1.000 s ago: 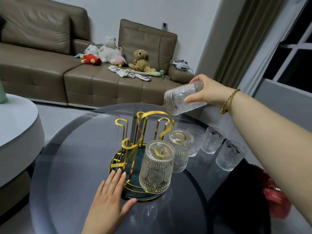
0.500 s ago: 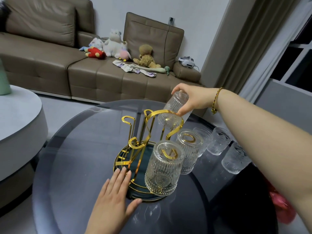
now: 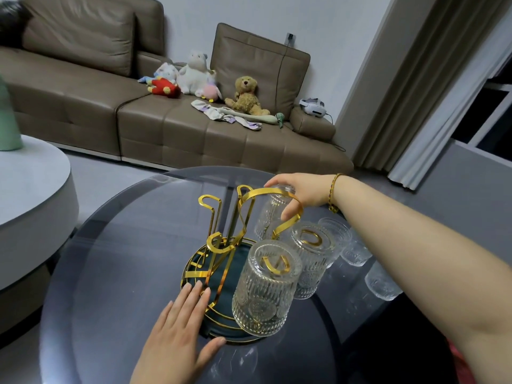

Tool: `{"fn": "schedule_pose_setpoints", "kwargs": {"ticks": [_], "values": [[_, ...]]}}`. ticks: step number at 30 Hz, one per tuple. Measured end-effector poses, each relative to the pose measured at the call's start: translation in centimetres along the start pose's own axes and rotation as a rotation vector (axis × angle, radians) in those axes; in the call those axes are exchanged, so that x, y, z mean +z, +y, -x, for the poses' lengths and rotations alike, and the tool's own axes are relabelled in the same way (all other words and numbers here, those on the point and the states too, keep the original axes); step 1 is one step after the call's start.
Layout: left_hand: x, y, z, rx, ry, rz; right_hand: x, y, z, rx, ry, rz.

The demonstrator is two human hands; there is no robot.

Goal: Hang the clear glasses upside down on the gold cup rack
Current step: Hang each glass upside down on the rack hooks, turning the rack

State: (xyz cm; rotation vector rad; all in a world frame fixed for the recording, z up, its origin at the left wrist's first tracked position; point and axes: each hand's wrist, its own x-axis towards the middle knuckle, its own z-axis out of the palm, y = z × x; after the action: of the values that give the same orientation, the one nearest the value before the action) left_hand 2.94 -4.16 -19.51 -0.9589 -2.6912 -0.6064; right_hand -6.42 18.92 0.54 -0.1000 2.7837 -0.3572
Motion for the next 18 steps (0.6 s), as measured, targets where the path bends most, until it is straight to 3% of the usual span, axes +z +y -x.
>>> {"fn": "schedule_pose_setpoints", "kwargs": {"ticks": [5,18], "values": [[0.63,-0.21,-0.16,-0.037,0.119,-0.017,0.55,0.55,-0.42,-0.03,-0.017,0.006],[0.7,-0.14,0.11,-0.08,0.115,-0.033,0.86,1.05,0.13,-0.028,0.014,0.064]]}}
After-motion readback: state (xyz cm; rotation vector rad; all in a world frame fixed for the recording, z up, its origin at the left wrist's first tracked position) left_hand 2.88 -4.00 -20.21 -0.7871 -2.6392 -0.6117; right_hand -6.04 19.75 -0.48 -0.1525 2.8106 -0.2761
